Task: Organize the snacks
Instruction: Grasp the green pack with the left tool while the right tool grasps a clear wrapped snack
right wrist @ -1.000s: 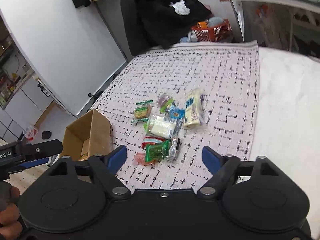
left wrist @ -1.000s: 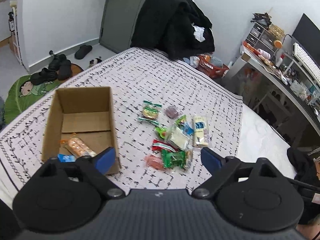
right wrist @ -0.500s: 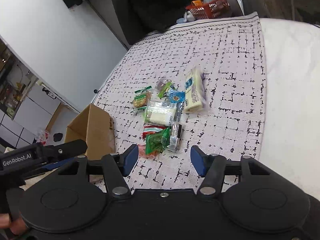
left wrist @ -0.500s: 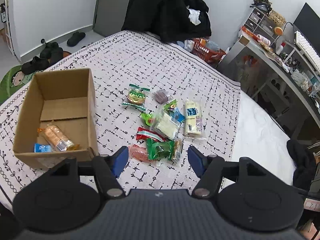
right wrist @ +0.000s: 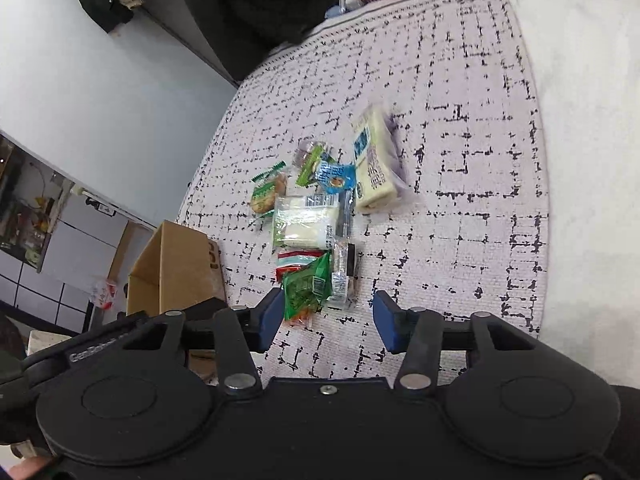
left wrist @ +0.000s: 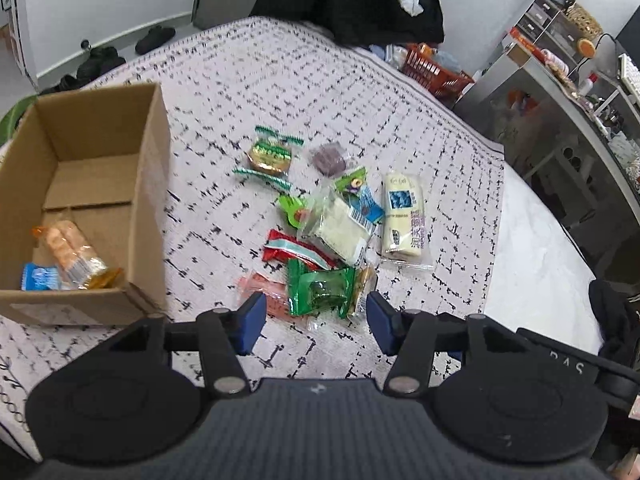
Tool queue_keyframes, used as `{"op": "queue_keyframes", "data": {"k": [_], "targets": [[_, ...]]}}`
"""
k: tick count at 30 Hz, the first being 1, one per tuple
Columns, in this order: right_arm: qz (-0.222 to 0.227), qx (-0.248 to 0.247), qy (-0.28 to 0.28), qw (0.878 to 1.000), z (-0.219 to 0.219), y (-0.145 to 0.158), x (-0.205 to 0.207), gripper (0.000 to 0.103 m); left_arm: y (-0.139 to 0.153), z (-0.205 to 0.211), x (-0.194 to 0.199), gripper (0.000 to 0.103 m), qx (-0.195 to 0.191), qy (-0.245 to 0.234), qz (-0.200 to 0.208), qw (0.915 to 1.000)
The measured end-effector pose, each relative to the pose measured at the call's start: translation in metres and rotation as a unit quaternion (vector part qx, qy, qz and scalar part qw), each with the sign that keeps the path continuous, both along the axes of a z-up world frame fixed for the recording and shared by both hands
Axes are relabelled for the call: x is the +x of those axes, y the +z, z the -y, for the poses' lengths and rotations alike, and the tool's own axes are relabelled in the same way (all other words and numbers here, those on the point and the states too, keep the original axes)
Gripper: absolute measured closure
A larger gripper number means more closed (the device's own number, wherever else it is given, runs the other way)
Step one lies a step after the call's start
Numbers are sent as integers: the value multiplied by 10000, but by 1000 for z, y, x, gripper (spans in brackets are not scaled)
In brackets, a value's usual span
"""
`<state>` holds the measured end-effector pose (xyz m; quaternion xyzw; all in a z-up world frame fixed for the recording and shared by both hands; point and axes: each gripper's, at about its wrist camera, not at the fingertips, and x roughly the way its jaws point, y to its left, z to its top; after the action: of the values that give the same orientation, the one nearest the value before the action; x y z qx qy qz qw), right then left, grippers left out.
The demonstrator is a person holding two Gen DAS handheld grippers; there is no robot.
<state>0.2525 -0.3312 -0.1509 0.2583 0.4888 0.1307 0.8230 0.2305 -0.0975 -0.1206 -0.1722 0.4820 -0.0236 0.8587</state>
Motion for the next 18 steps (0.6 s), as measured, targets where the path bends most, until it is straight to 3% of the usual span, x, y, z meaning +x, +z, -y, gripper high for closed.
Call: {"op": "queue_keyframes", "data": {"k": [9,18], "targets": [[-403,98,-300,9987,7,-24,19,54,-37,7,28,49,-115,48,-217,9997],[-643,445,-483,9958,15,-41,32,54,-65,21,53,49,118,-174,-427,9989]]}}
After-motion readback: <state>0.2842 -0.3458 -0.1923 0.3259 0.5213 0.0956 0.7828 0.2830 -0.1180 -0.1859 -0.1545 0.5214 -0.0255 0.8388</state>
